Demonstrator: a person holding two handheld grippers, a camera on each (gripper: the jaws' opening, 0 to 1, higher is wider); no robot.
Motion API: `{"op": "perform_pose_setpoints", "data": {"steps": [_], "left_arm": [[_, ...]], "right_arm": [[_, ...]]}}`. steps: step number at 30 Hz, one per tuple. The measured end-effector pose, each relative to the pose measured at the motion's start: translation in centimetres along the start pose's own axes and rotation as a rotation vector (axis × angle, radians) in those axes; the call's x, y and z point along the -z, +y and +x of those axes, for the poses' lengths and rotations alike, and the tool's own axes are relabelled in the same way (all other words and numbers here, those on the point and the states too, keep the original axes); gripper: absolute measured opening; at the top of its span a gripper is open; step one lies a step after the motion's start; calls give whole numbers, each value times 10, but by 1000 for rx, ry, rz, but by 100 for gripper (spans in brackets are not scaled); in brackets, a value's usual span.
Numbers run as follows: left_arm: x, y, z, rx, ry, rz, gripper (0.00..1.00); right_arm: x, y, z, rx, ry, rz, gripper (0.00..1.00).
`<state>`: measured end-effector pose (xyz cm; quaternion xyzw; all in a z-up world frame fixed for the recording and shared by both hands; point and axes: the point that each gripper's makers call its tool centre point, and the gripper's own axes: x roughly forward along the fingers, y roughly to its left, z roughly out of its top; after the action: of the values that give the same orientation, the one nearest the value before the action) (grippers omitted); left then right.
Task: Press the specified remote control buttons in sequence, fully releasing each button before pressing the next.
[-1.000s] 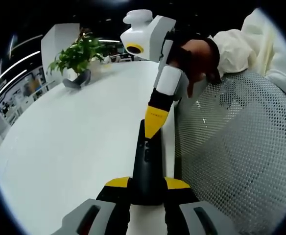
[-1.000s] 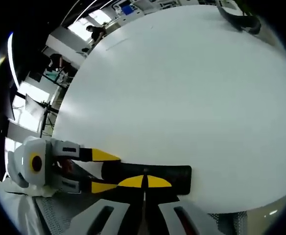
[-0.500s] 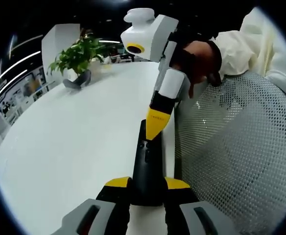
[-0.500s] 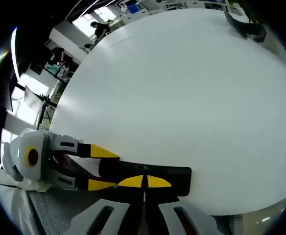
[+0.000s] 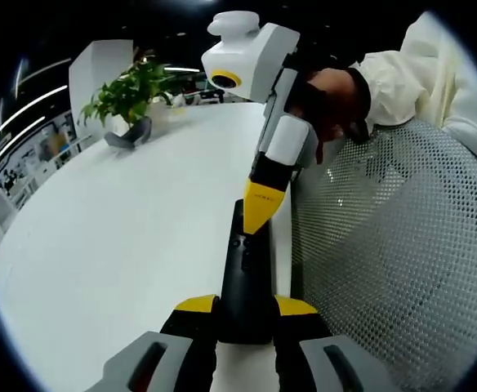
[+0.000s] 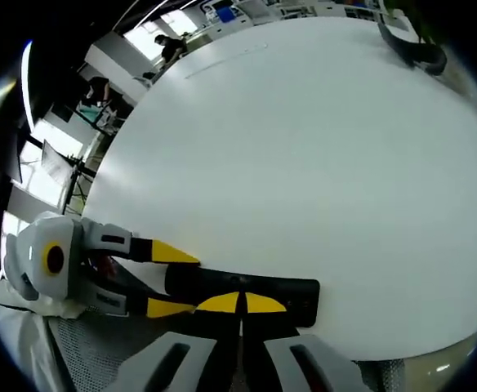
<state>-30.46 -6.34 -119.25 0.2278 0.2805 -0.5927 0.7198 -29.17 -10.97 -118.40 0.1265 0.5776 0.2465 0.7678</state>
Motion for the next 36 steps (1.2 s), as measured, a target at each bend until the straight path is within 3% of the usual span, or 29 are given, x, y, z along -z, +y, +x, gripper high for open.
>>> {"op": "perform_pose_setpoints", "data": {"steps": [9,17,22,26,36], "left_arm": [[0,0,0,0,1,1,25],[0,0,0,0,0,2,25],[0,0,-1,1,0,2,25],[0,0,-1,0,-1,1,25],[0,-1,-1,0,-1,1,25]], "right_arm": [[0,2,0,17,-4,-18,0],[4,-2,-8,72,56,-22,0],[-1,-4,-13,103,26,-33,0],[6,-6,-11,128,79,-23,0],[11,-8,-9,170,111,-77,0]]}}
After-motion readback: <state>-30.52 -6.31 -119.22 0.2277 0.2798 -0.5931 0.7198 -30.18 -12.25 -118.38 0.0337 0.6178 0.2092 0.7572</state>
